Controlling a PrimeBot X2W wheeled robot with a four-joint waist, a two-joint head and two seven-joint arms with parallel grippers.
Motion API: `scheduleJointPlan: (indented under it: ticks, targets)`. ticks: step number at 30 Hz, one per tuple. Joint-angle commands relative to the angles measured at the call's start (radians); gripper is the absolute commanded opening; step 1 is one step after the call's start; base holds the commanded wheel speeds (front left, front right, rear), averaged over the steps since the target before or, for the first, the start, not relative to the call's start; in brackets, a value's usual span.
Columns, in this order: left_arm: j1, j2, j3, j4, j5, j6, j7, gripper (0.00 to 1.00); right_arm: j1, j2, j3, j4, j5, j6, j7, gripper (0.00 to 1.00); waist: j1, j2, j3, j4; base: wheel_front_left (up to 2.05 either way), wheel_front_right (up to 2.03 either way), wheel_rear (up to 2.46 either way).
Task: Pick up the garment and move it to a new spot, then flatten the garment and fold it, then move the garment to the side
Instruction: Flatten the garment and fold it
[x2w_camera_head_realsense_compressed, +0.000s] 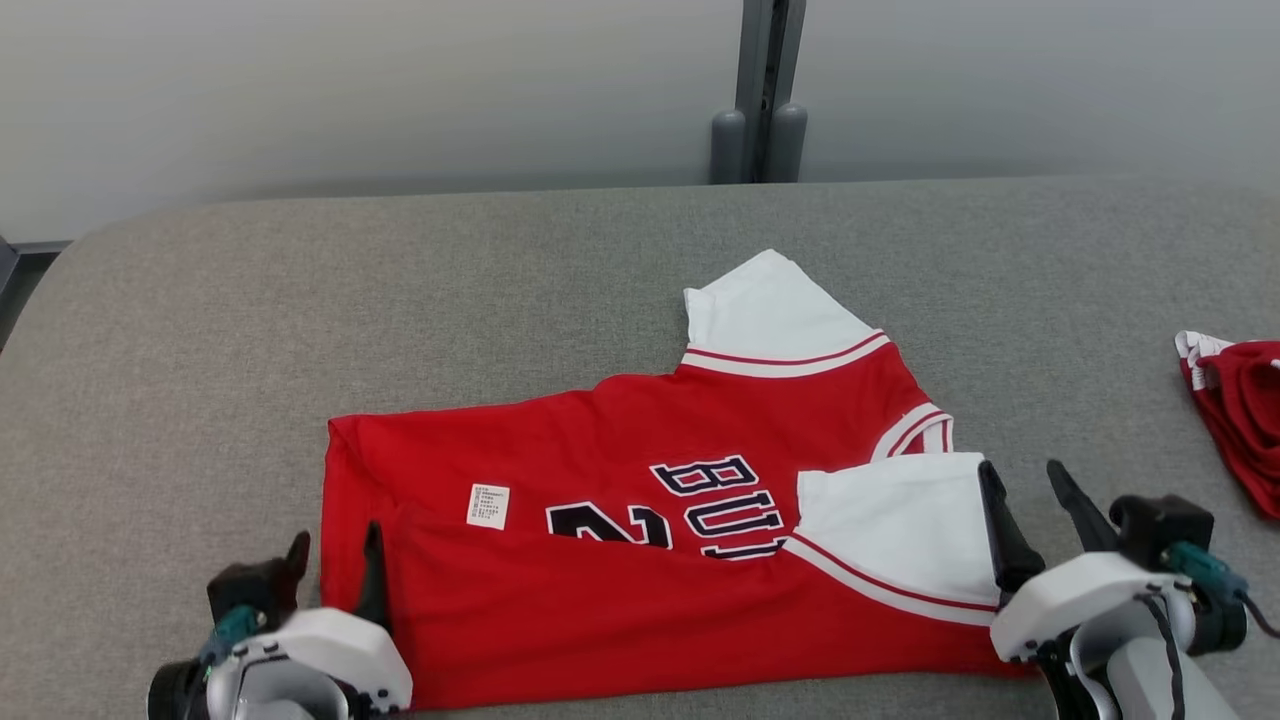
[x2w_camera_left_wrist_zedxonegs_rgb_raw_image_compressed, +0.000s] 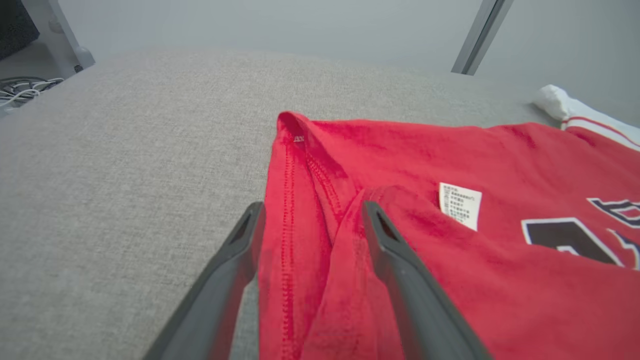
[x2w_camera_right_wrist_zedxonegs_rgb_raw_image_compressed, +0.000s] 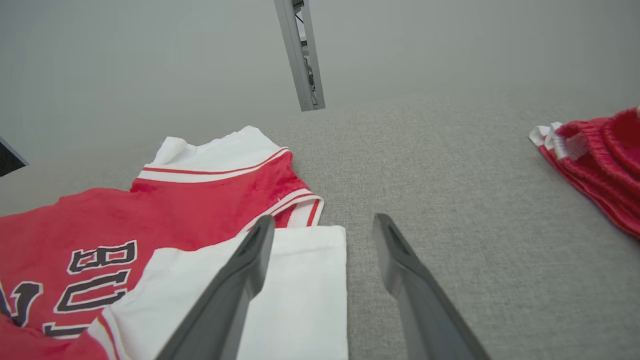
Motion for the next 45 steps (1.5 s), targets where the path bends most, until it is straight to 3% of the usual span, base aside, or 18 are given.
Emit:
scheduleJointPlan:
  ticks: [1, 10, 15, 22, 29, 30, 31, 32, 33, 39, 45]
  targets:
    - [-0.050, 0.015, -0.002, 0.021, 0.009, -0.010, -0.001, 1.00, -0.030, -0.009, 0.006, 0.008, -0.007, 0.000, 0.000, 1.00, 0.0000, 0.0000, 0.014, 0.001, 0.00, 0.00, 0.00]
    - [-0.305, 0.041, -0.021, 0.199, 0.001, -0.041, 0.080, 1.00, -0.181, -0.015, 0.069, 0.059, -0.012, 0.000, 0.000, 1.00, 0.0000, 0.0000, 0.089, 0.005, 0.00, 0.00, 0.00]
    - [-0.401, 0.046, -0.027, 0.277, -0.005, -0.034, 0.141, 1.00, -0.214, -0.016, 0.098, 0.075, -0.005, 0.000, 0.000, 1.00, 0.0000, 0.0000, 0.123, 0.005, 0.00, 0.00, 0.00]
    - [-0.473, 0.053, -0.021, 0.363, -0.021, -0.018, 0.181, 1.00, -0.250, -0.021, 0.119, 0.082, 0.006, 0.000, 0.000, 1.00, 0.0000, 0.0000, 0.162, -0.004, 0.00, 0.00, 0.00]
    - [-0.517, 0.053, -0.030, 0.412, -0.029, -0.032, 0.210, 1.00, -0.323, -0.050, 0.156, 0.110, 0.012, 0.000, 0.002, 1.00, 0.0000, 0.0000, 0.194, 0.001, 0.00, 0.00, 0.00]
    - [-0.525, 0.054, -0.033, 0.418, -0.029, -0.035, 0.212, 0.93, -0.340, -0.056, 0.165, 0.115, 0.016, 0.000, 0.009, 1.00, 0.0000, 0.0000, 0.200, 0.003, 0.00, 0.00, 0.00]
    - [-0.533, 0.054, -0.036, 0.422, -0.029, -0.040, 0.215, 0.51, -0.359, -0.062, 0.173, 0.118, 0.021, 0.000, 0.015, 1.00, 0.0000, 0.0000, 0.205, 0.006, 0.00, 0.00, 0.00]
    - [-0.542, 0.052, -0.042, 0.423, -0.025, -0.042, 0.209, 0.31, -0.380, -0.071, 0.185, 0.121, 0.022, 0.000, 0.026, 1.00, 0.0000, 0.0000, 0.210, 0.009, 0.00, 0.00, 0.00]
    - [-0.550, 0.051, -0.046, 0.426, -0.022, -0.042, 0.205, 0.00, -0.400, -0.076, 0.198, 0.125, 0.030, 0.000, 0.040, 1.00, 0.0000, 0.0000, 0.214, 0.013, 0.00, 0.00, 0.00]
    - [-0.585, 0.035, -0.070, 0.438, -0.019, -0.058, 0.187, 0.00, -0.545, -0.132, 0.284, 0.133, 0.058, 0.000, 0.143, 1.00, 0.0000, 0.0000, 0.244, 0.051, 0.00, 0.00, 0.00]
    - [-0.623, 0.011, -0.110, 0.425, -0.013, -0.077, 0.145, 0.00, -0.684, -0.177, 0.365, 0.169, 0.160, 0.000, 0.334, 1.00, 0.0000, 0.0000, 0.276, 0.119, 0.00, 0.00, 0.00]
